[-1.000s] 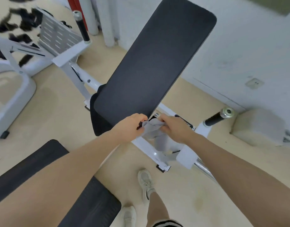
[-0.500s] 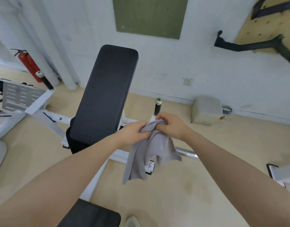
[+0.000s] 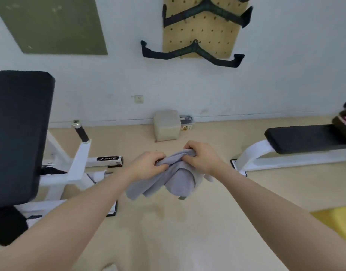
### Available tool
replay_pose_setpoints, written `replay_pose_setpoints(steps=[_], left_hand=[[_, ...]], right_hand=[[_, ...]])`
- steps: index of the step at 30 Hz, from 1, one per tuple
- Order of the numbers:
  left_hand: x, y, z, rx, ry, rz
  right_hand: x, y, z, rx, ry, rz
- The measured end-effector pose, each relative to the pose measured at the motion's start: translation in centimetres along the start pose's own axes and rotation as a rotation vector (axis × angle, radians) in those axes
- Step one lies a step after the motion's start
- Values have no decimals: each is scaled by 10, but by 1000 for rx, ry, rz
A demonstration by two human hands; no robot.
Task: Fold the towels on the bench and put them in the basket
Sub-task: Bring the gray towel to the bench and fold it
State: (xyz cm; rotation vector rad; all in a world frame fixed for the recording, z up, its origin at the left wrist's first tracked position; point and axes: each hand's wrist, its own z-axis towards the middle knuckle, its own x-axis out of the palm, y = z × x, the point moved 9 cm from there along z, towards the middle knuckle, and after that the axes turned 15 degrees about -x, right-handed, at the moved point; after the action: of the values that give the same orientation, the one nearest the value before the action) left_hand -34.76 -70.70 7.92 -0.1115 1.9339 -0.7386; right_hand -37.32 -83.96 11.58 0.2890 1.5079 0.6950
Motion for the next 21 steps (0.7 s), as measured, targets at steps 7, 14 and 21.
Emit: replay_pose_setpoints(steps=[7,14,21], left_hand=[[90,-187,70,185,60,-16],[162,-327,175,244,229,-44],[207,-469,297,324,408,24]], right_hand=[[-132,-143,-109,217,-254,-4],[-219,-292,-167,401,-393,-15],[-318,-439,-176,581,-400,51]])
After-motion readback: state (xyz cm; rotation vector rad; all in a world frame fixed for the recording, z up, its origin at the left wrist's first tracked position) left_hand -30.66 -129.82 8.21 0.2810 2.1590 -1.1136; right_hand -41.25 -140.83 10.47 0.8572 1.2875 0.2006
